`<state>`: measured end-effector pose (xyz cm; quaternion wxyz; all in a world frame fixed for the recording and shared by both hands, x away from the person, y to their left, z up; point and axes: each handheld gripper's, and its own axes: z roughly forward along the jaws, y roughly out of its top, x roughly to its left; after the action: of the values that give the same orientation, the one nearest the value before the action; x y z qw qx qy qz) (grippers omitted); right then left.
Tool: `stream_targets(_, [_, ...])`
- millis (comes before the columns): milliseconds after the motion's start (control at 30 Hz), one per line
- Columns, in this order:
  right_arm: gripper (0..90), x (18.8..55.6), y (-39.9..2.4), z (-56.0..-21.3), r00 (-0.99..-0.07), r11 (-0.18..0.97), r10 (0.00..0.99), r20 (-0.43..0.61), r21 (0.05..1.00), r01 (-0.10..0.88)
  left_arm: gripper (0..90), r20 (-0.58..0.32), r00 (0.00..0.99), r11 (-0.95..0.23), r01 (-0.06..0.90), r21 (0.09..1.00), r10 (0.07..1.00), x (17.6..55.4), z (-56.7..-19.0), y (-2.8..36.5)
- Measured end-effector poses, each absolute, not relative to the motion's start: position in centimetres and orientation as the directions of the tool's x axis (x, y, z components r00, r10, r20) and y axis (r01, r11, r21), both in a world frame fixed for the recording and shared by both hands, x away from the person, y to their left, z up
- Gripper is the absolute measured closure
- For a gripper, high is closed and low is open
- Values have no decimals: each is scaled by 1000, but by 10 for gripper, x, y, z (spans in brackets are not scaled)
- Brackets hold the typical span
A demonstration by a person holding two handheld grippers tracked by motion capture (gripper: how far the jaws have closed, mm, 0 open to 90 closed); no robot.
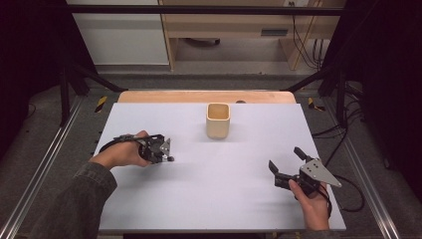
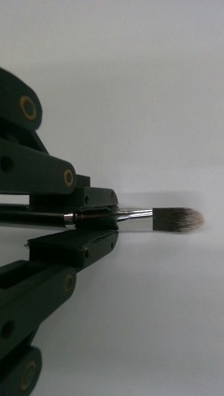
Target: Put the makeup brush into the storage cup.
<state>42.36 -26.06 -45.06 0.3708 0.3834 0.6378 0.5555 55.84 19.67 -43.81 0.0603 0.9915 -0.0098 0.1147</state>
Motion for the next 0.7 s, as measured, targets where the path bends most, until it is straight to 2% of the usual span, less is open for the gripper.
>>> stream_targets(467, [24, 423, -260, -450, -430, 87, 901, -45, 993, 77, 787, 251, 968, -997, -32, 75, -12, 553, -440, 191])
stream_targets(700, [24, 423, -261, -450, -429, 83, 902, -43, 994, 74, 793, 264, 964, -996, -33, 88, -9, 549, -440, 192])
